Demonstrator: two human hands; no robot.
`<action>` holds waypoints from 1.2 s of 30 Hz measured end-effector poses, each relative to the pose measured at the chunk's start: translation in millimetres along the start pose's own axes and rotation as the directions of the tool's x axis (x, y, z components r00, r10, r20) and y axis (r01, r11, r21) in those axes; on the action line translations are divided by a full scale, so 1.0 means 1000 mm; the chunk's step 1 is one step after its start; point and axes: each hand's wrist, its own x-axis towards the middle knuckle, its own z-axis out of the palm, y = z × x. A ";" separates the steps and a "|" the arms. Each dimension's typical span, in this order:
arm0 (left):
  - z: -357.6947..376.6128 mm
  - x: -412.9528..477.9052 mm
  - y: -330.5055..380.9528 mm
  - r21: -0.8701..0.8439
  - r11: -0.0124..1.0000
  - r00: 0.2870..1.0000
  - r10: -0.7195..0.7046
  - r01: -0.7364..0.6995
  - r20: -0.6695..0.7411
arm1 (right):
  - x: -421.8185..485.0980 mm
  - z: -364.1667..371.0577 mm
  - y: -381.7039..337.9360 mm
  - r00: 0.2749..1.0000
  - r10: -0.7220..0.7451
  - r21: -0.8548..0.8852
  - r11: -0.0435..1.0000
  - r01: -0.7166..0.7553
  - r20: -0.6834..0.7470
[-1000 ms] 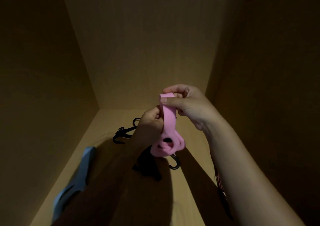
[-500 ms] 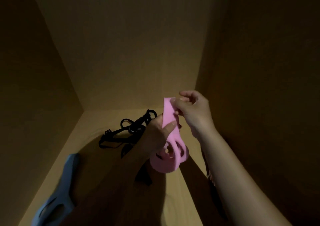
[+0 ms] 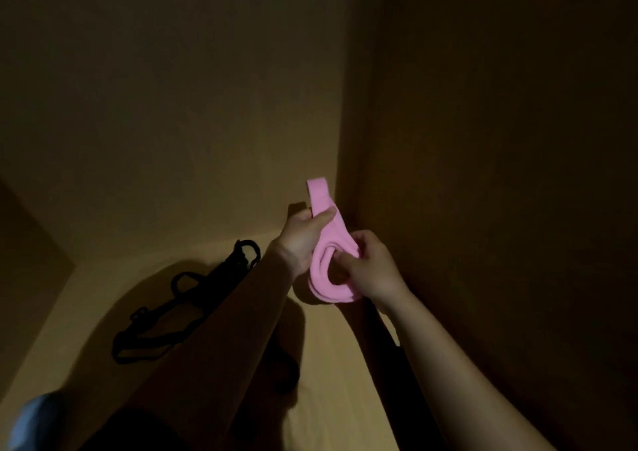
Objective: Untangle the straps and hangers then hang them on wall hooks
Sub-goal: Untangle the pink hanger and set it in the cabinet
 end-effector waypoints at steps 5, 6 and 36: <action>-0.003 0.044 -0.009 -0.007 0.988 0.988 -0.155 0.155 0.021 | 0.040 0.000 0.009 0.990 0.140 0.021 0.990 -0.139 -0.007; -0.003 0.049 -0.011 -0.018 0.982 0.982 -0.185 0.186 0.037 | 0.046 0.001 0.012 0.985 0.174 0.027 0.984 -0.174 -0.010; -0.087 -0.011 -0.032 0.515 0.855 0.992 0.112 -0.064 -0.062 | 0.013 0.066 0.008 0.982 -0.114 -0.424 0.890 0.169 0.152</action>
